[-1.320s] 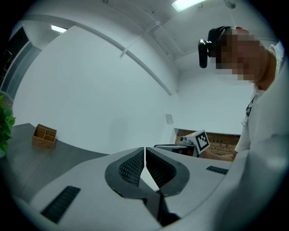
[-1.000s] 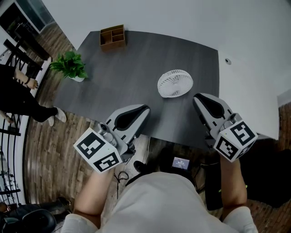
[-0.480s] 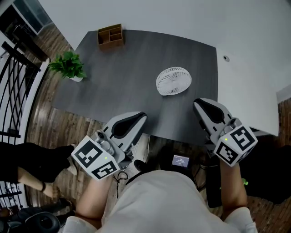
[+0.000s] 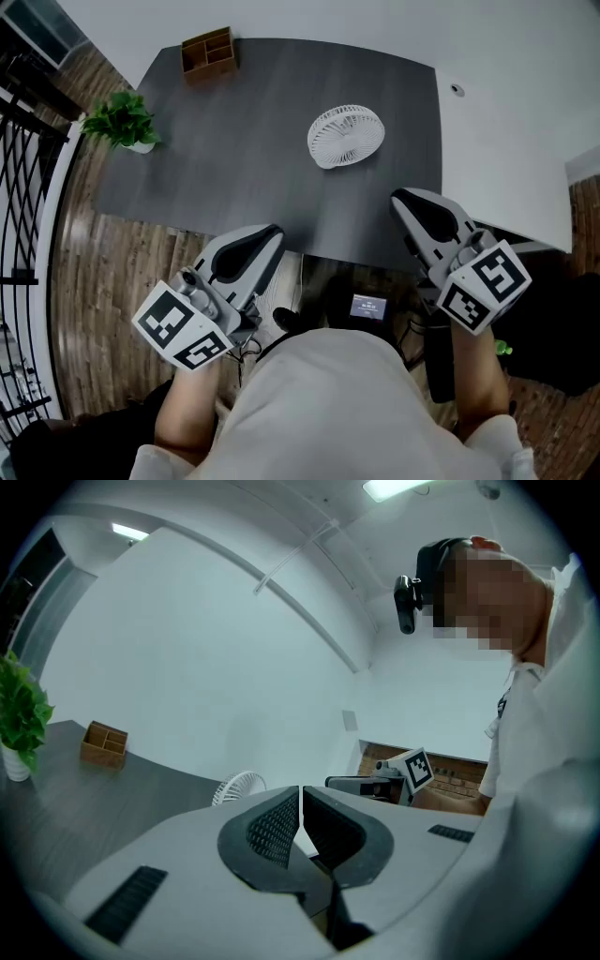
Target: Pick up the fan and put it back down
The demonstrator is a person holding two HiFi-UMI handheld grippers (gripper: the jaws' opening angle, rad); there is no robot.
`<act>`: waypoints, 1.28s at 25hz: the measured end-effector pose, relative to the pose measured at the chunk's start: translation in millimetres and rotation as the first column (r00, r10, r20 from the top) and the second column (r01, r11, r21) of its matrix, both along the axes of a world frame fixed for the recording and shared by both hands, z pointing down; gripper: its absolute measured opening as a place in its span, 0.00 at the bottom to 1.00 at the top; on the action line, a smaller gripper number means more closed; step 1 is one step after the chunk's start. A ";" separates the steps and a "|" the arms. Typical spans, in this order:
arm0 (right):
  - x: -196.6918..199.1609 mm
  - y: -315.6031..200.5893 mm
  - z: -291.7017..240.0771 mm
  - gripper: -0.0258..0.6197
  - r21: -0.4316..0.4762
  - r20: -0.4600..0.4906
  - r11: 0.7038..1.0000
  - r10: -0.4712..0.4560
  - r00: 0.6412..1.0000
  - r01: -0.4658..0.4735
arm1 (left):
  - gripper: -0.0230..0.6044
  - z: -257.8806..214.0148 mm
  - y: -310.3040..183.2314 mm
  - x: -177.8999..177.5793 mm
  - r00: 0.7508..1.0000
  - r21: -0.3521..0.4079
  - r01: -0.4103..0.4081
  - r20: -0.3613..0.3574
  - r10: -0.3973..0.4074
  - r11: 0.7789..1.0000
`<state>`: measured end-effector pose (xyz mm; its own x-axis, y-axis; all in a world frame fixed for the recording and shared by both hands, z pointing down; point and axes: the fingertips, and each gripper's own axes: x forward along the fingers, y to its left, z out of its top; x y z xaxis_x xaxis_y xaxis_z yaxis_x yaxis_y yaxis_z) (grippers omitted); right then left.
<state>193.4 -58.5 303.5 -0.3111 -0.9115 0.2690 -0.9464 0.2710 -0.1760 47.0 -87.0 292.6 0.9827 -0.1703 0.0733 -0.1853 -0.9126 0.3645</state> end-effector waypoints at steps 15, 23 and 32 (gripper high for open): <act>-12.8 10.5 16.2 0.06 -0.021 0.004 1.000 0.012 1.000 -0.012 | 0.07 17.0 11.2 -12.6 1.000 -0.052 0.015 0.017 -0.014 0.999; -20.2 14.5 19.0 0.06 -0.030 0.003 0.999 0.017 1.000 -0.017 | 0.07 22.2 17.8 -18.4 1.000 -0.077 0.014 0.027 -0.012 0.997; -17.6 19.4 24.2 0.06 -0.033 0.006 0.999 0.032 0.999 -0.032 | 0.07 35.3 22.8 -18.7 0.999 -0.111 0.011 0.051 -0.006 0.994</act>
